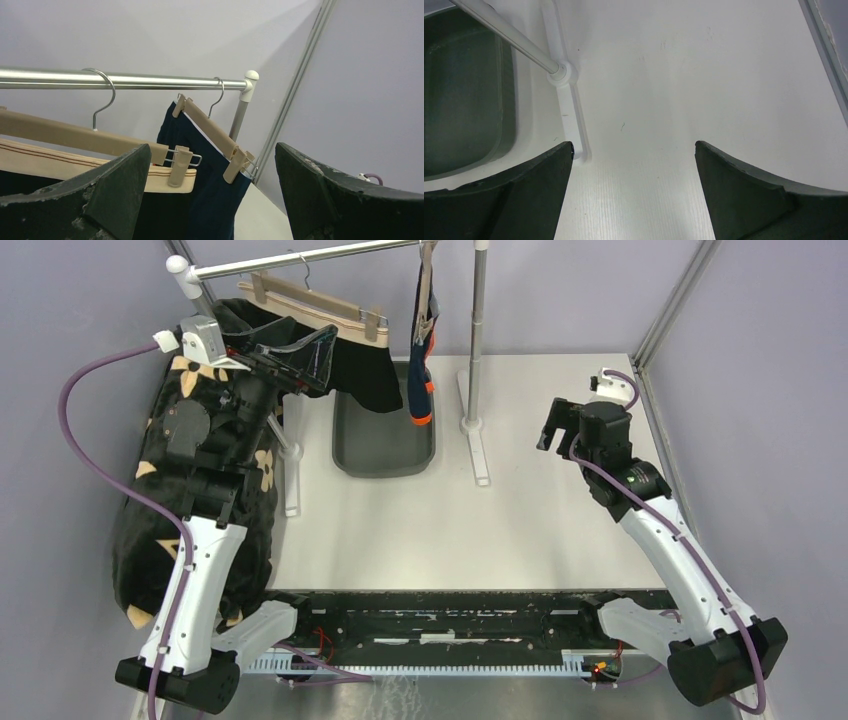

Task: Clip the underwear to the hanger
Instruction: Reset both arms

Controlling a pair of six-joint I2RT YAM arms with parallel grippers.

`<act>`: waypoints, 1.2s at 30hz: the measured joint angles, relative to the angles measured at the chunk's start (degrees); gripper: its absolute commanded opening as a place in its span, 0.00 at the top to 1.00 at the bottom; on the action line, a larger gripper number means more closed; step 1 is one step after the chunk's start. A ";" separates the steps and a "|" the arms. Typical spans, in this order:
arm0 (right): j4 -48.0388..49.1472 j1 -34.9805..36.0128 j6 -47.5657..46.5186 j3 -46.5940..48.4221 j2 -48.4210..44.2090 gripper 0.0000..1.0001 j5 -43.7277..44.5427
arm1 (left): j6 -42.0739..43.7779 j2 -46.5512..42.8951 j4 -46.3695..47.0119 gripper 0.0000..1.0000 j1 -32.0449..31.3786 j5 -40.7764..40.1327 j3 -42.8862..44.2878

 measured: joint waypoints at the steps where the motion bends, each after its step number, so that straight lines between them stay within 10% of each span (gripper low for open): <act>1: 0.02 0.00 0.02 0.00 -0.13 0.00 0.00 | 0.00 -0.02 -0.02 0.01 0.00 0.00 0.00; 36: -0.44 -0.02 1.07 -3.78 -4.09 0.00 -2.47 | -1.86 -1.01 -1.49 0.01 0.00 1.03 -9.88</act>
